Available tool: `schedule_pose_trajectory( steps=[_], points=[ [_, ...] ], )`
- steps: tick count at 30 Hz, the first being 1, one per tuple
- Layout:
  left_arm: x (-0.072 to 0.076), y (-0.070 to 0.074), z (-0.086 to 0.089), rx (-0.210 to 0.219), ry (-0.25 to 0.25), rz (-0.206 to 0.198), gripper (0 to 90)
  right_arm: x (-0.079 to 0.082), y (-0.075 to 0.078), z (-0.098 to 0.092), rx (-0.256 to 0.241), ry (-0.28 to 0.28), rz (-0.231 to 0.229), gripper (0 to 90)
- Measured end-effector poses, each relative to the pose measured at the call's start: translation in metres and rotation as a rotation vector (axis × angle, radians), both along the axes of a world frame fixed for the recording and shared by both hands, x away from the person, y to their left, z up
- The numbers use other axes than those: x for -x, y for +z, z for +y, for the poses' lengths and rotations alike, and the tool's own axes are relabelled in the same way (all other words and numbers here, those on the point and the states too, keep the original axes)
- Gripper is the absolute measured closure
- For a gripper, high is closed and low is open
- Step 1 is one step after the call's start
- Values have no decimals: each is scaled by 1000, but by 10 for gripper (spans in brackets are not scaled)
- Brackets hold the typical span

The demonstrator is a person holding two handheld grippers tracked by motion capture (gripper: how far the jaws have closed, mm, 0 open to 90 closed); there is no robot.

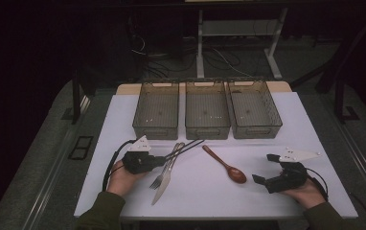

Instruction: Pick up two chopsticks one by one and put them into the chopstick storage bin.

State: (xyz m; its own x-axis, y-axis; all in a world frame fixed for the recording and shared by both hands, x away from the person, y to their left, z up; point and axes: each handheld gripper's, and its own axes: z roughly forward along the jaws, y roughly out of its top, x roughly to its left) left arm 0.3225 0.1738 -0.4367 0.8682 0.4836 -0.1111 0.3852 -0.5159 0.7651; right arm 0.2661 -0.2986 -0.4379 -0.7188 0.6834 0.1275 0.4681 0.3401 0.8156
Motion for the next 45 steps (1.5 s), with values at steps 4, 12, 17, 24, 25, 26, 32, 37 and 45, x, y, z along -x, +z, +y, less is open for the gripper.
schedule_pose_trajectory(
  steps=[4,12,17,24,25,26,32,37,45],
  points=[
    [3,5,2,12,3,-7,848,0,-1,1,2,3,7,2],
    [9,19,3,34,12,-11,848,0,0,1,0,0,10,2],
    [11,26,0,49,18,-12,848,0,0,1,-2,-3,7,2],
    [11,33,1,70,42,-13,848,0,0,1,-2,-3,5,2],
    [10,34,1,70,43,-16,848,0,0,0,-2,-4,5,2],
    [10,35,1,71,50,-15,848,0,0,0,-2,-4,5,2],
    [6,40,0,82,74,-3,847,0,0,1,0,-5,4,2],
    [4,47,-2,92,89,-2,848,0,0,0,-3,-7,5,2],
    [-2,57,-6,90,87,-25,848,0,1,0,-4,-10,6,2]
  ],
)
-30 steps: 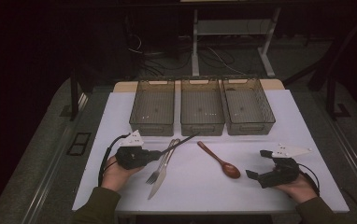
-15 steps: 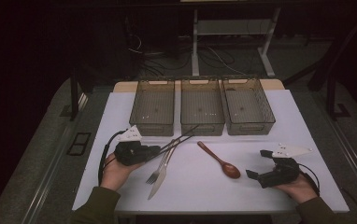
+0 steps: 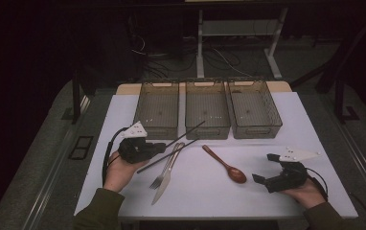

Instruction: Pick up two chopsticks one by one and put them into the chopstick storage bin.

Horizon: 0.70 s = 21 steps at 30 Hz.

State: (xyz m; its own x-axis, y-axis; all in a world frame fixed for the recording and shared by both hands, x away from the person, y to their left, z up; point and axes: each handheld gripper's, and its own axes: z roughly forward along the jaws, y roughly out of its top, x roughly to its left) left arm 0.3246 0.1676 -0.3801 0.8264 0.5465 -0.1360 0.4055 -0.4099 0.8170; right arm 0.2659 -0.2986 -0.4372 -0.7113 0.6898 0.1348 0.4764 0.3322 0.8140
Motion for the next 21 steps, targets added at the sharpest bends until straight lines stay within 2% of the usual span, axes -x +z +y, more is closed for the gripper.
schedule_pose_trajectory(
  steps=[21],
  points=[
    [-36,20,1,12,74,-13,849,0,1,-1,-5,-5,-4,2]
  ],
)
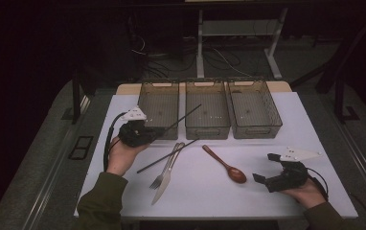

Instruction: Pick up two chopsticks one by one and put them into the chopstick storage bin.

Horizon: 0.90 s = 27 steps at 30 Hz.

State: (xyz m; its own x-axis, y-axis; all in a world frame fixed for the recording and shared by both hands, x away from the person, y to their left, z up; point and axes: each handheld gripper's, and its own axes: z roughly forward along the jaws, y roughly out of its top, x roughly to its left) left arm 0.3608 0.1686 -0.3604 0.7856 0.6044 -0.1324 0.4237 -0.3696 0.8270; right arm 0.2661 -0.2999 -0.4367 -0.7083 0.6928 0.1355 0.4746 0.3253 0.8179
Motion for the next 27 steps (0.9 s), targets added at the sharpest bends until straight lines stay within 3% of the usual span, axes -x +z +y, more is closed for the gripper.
schedule_pose_trajectory(
  steps=[27],
  points=[
    [-60,20,9,2,141,-18,850,1,1,-1,-4,-6,-1,2]
  ],
)
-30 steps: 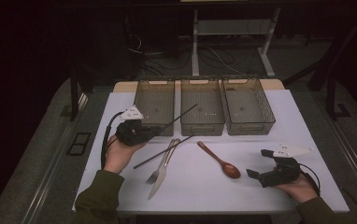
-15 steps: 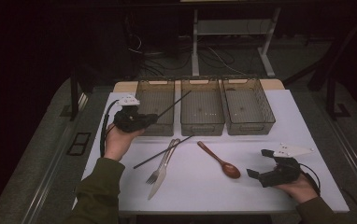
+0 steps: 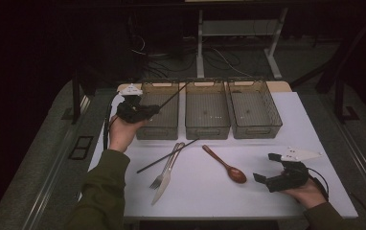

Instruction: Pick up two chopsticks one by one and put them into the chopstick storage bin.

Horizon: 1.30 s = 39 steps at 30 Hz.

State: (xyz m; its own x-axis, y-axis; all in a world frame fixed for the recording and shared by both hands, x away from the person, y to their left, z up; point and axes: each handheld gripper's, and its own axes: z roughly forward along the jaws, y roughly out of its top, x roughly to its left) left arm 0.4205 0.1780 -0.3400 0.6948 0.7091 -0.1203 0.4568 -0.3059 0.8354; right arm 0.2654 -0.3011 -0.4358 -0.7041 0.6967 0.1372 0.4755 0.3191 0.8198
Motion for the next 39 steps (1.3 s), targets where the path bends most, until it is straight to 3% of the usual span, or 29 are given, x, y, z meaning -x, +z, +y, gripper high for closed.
schedule_pose_trajectory(
  steps=[7,15,18,25,39],
  points=[
    [-16,-2,4,-19,47,-4,850,0,0,0,-1,0,1,2],
    [-33,-17,9,-42,97,25,849,0,0,-1,-3,0,1,2],
    [-37,-23,10,-72,113,40,849,0,0,-1,-5,0,0,2],
    [-43,-32,11,-85,159,59,849,0,0,-1,-6,-2,-1,2],
    [-52,-48,9,-148,199,149,848,0,1,-2,-8,-4,-2,2]
  ],
)
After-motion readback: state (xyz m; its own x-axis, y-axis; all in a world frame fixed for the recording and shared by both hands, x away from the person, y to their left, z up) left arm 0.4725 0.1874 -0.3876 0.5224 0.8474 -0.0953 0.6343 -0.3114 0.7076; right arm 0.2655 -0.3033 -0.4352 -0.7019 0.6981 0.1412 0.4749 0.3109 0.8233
